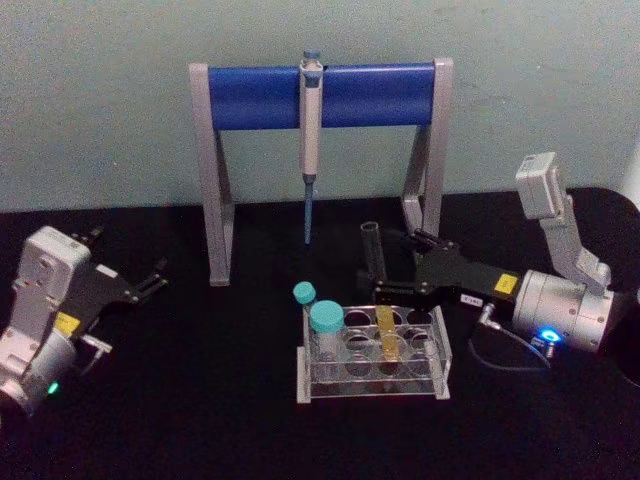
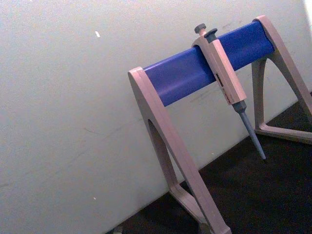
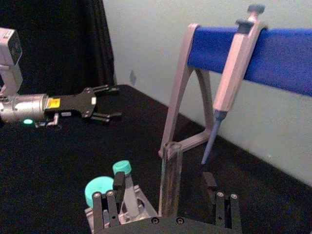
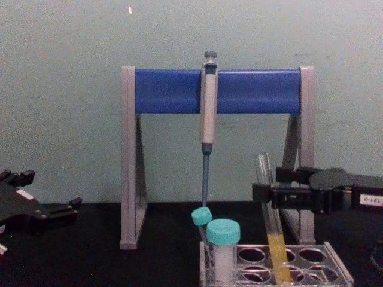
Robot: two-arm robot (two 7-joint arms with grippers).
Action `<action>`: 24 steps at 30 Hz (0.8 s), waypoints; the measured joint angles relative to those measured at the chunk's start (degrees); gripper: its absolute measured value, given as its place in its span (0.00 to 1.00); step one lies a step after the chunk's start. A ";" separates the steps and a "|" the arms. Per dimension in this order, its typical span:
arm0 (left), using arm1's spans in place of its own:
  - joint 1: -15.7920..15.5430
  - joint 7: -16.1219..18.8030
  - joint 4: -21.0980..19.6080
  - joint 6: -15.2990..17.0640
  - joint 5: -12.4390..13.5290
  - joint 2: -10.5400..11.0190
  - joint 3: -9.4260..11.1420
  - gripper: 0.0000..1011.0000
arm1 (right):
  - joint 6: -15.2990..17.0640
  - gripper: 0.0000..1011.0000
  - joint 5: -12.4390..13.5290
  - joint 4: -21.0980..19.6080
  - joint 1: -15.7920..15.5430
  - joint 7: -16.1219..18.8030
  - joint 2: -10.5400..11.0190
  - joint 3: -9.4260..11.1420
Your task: Pick up the test tube from the test tube rack, shake it, then place it back into the test tube rack.
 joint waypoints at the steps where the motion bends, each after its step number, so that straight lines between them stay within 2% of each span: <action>1: 0.00 0.00 0.00 0.00 0.00 0.00 0.00 0.99 | -0.34 0.99 -0.02 -0.64 -0.37 -0.63 0.14 0.34; 3: 0.00 0.00 0.00 0.00 0.00 0.00 0.00 0.99 | -0.95 0.99 0.04 -1.53 -0.95 -1.36 0.29 0.94; 7: 0.00 0.00 0.00 0.00 0.00 0.00 0.00 0.99 | -3.65 0.99 1.02 -4.53 -3.24 -3.77 0.52 3.69; 8: 0.00 0.00 0.00 0.00 0.00 0.00 0.00 0.99 | -4.76 0.99 1.46 -5.83 -4.21 -4.90 0.55 4.98; 11: 0.00 0.00 0.00 0.00 0.00 0.00 0.00 0.99 | -5.79 0.99 1.69 -7.97 -5.81 -7.53 0.61 6.95; 12: 0.00 0.00 0.00 0.00 0.00 0.00 0.00 0.99 | -6.02 0.99 1.41 -9.42 -6.83 -9.83 0.64 8.09; 14: 0.00 0.00 0.00 0.00 0.00 0.00 0.00 0.99 | -5.95 0.99 0.39 -10.77 -7.80 -12.80 0.66 9.08; 17: 0.00 0.00 0.00 0.00 0.00 0.00 0.00 0.99 | -3.95 0.99 -3.80 -13.53 -9.84 -21.42 0.60 10.56; 20: 0.00 0.00 0.00 0.00 0.00 0.00 0.00 0.99 | -2.09 0.99 -6.07 -14.34 -10.78 -25.54 0.35 10.97; 22: 0.00 0.00 0.00 0.00 0.00 0.00 0.00 0.99 | 0.63 0.99 -8.28 -14.77 -11.86 -29.51 -0.06 11.22; 24: 0.00 0.00 0.00 0.00 0.00 0.00 0.00 0.99 | 1.76 0.99 -8.85 -14.82 -12.30 -30.67 -0.23 11.33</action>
